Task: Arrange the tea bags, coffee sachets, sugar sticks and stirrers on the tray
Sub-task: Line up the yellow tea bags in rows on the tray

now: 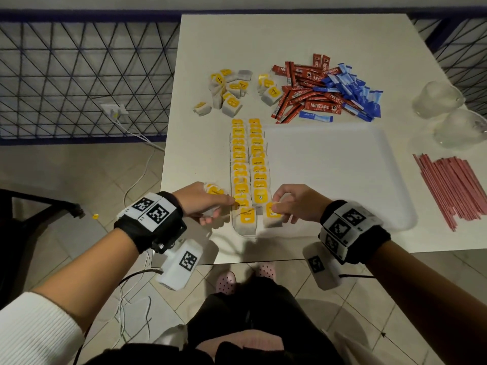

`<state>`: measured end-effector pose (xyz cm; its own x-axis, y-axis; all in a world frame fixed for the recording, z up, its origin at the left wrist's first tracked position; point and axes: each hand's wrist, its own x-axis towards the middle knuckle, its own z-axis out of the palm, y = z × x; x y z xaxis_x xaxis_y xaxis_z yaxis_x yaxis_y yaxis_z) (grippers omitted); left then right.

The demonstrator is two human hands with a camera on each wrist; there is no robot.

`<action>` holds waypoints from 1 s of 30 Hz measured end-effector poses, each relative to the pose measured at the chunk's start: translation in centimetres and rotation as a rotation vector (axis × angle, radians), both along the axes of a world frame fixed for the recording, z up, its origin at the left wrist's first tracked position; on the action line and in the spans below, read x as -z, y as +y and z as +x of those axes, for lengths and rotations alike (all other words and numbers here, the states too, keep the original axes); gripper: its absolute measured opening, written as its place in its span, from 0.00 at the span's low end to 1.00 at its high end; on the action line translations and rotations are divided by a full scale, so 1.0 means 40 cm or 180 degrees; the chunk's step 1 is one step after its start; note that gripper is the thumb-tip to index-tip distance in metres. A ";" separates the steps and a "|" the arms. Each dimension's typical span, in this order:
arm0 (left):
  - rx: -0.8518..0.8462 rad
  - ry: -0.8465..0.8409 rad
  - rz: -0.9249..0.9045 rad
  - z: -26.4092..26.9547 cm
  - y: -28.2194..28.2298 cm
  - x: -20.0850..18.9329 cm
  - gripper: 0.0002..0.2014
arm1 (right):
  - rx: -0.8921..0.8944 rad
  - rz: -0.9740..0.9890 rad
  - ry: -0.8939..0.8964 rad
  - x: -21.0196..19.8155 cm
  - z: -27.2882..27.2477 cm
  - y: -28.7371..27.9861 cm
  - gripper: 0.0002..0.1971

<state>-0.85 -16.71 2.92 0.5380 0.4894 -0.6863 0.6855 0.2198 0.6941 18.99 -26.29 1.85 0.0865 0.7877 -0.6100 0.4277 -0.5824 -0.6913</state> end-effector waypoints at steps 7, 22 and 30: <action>0.0012 0.0095 -0.0024 -0.033 -0.004 0.001 0.13 | 0.0034 -0.0003 0.0245 -0.012 -0.017 -0.005 0.08; 0.0066 -0.0637 0.0133 0.081 -0.092 -0.004 0.13 | 0.0684 0.0565 0.0723 -0.089 -0.011 -0.043 0.05; 0.0401 -0.0216 0.0123 0.089 -0.125 0.037 0.13 | 0.0634 0.0371 0.0394 -0.019 -0.009 -0.053 0.07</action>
<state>2.73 -21.69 1.46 0.6413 0.4405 -0.6283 0.6572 0.1072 0.7460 18.63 -28.41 2.62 0.1772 0.8282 -0.5317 0.2205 -0.5600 -0.7987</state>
